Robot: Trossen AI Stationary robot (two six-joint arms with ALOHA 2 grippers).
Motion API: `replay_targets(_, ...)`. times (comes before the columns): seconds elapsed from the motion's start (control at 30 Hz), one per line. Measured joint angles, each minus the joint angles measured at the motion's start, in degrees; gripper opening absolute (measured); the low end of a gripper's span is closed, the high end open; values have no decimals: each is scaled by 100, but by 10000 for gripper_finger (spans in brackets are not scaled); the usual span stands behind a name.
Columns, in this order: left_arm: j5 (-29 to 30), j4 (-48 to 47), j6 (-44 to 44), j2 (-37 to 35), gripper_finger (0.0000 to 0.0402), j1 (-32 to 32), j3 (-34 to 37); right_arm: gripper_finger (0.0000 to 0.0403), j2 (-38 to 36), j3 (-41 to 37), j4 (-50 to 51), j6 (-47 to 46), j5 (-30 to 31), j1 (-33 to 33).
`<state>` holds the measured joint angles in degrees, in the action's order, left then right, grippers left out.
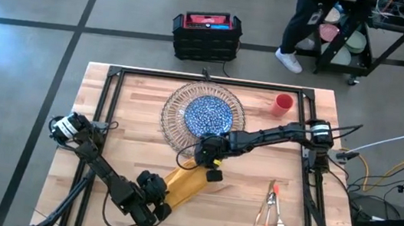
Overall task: Set table place
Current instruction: Fold the yellow napkin
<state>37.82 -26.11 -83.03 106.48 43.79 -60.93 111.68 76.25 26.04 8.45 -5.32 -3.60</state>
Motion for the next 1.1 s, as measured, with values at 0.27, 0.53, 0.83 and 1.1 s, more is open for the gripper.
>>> replay_targets(0.27, 12, -43, -2, -35, 0, -4, 0, 183, -16, 0, 17, -187, 532, -4)
replay_targets(0.53, -156, -245, -321, -42, 0, 12, -2, 225, -22, 0, 1, -261, 1582, -7)
replay_targets(0.83, -154, -341, -347, -44, 0, 2, -4, 193, -59, 0, 296, -688, 1130, -360)
replay_targets(1.1, -131, -355, -343, -44, 0, -14, -4, 172, -274, 48, 513, -554, 1636, -765)
